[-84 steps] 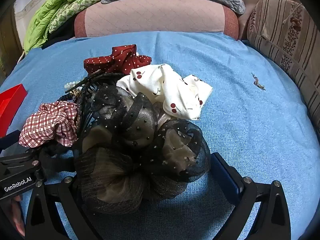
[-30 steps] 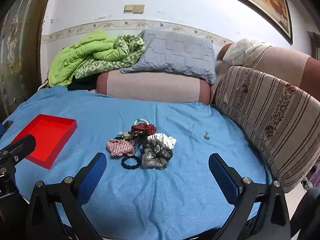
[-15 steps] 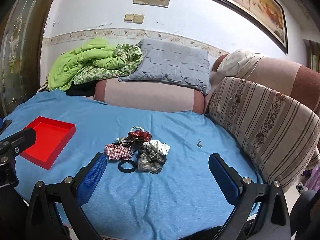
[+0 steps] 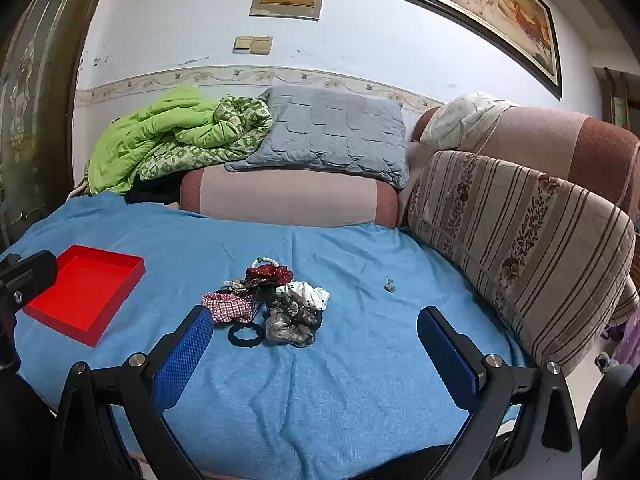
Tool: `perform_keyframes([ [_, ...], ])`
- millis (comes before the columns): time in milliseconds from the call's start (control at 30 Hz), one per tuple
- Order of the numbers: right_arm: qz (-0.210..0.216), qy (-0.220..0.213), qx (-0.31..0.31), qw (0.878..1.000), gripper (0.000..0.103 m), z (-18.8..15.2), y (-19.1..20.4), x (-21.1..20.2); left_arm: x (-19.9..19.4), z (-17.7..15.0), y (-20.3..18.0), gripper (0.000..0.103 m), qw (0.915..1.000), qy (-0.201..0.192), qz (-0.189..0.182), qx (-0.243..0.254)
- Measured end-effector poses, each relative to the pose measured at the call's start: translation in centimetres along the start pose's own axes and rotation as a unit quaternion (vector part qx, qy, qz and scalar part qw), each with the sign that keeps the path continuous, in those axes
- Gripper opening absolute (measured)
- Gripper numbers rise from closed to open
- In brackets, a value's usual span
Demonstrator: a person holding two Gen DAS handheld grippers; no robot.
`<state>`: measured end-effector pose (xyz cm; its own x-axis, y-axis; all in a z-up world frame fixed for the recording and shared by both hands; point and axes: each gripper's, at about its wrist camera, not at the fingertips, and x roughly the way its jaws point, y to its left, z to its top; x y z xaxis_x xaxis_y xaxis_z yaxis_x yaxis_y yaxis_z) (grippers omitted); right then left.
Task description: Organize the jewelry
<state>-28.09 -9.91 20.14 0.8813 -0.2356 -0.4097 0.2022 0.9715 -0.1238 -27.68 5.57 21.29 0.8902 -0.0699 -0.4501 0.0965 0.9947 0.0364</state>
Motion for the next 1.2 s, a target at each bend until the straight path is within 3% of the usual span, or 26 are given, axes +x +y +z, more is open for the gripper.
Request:
perform_keyframes([
  [1200, 0.008, 0.058, 0.015, 0.998, 0.103, -2.1, -0.6, 5.3, 6.9, -1.3, -0.7, 0.103, 0.9960, 0.088, -0.013, 0.005],
])
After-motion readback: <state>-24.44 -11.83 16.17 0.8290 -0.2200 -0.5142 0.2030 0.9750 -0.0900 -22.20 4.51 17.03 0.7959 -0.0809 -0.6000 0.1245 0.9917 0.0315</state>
